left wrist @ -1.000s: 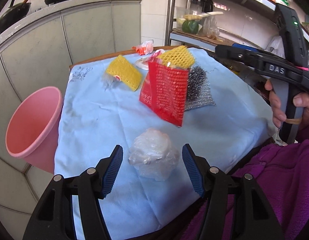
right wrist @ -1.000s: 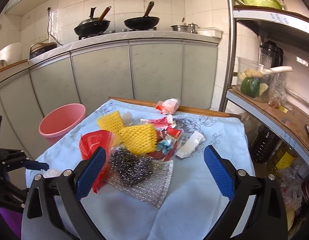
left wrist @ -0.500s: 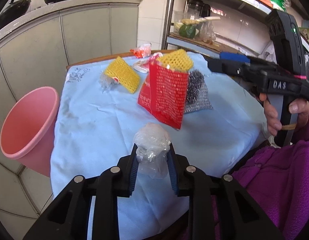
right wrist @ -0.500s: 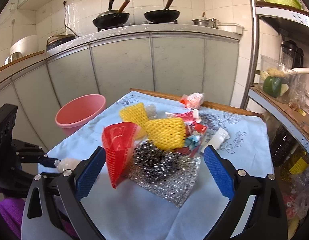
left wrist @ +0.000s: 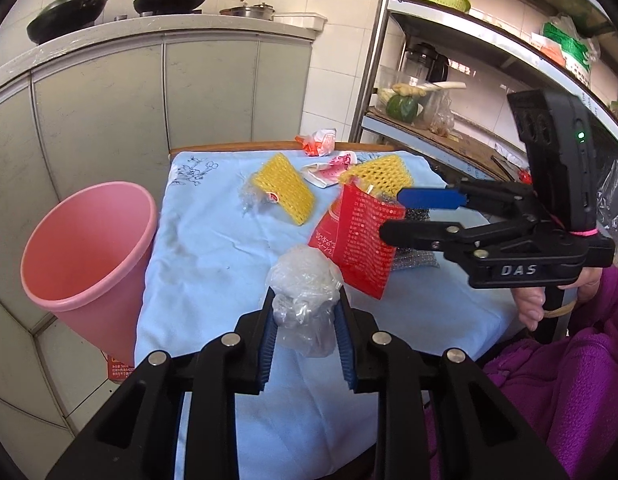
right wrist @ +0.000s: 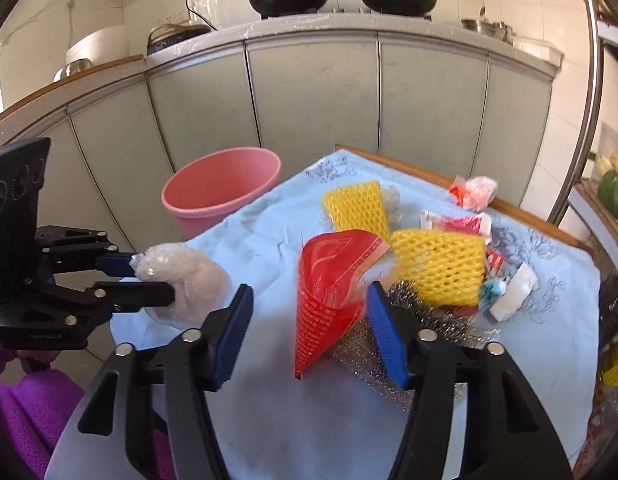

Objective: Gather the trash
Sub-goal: 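Close the right tool on the red snack bag while the left tool holds the plastic bag, then carry both bags over the pink bin and open both tools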

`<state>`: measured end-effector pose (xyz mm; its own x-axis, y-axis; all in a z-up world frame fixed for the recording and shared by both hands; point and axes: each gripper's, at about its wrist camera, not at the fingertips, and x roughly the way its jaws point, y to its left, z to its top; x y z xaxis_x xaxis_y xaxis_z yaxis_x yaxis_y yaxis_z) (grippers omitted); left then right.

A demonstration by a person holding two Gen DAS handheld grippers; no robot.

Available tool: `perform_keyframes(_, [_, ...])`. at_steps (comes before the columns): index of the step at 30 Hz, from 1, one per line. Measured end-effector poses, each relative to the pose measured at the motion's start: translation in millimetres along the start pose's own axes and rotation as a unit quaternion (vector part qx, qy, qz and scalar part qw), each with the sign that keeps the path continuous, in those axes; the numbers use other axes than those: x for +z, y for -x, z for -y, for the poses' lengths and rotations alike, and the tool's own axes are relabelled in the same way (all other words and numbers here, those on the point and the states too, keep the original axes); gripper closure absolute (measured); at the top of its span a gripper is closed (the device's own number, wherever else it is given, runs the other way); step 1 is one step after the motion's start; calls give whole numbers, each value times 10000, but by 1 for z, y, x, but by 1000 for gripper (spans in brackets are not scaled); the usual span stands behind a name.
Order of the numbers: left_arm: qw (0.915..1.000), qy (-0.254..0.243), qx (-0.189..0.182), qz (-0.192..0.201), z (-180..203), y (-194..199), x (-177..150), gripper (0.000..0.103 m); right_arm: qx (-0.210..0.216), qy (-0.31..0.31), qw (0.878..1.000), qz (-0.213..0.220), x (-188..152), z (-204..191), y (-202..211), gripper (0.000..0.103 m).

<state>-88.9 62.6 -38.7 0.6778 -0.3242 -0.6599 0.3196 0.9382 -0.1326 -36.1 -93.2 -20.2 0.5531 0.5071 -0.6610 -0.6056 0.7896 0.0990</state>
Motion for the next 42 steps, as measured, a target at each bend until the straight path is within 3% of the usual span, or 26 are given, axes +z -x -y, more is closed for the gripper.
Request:
perform_keyframes(4, [9999,114,1,6,-5,-2,-3,77,5,-196,9994,-270,-3,6,-16,62])
perform_keyframes(11, [9997,236,-4,-15,-11,-4,-6,77,-61,-364,9985,-397,2,11,-31,63])
perform_keyframes(14, [9996,271,1,24,-13,-3,-6,77,-107,-368,9982,-458,3,10,-36,91])
perform_keyframes(17, [9994,316,27,102,-17,0,-5,77,-68,-428,9980,-462,4,12,-36,96])
perform_keyframes(22, [9984,428,143,334,-25,9,-1,77,70,-360,9989,-278,13,9,-26,97])
perform_keyframes(28, [9933,616,567,796,-41,24,9,77,302,-147,9994,81,45,-8,-24,97])
perform_keyframes(34, [9793,916,1328,1219,-73,40,19,77,711,98,9970,301,88,-35,-51,97])
perform_keyframes(42, [9575,1662,2016,1218,-134,32,20,77,1221,234,9919,271,131,-73,-103,97])
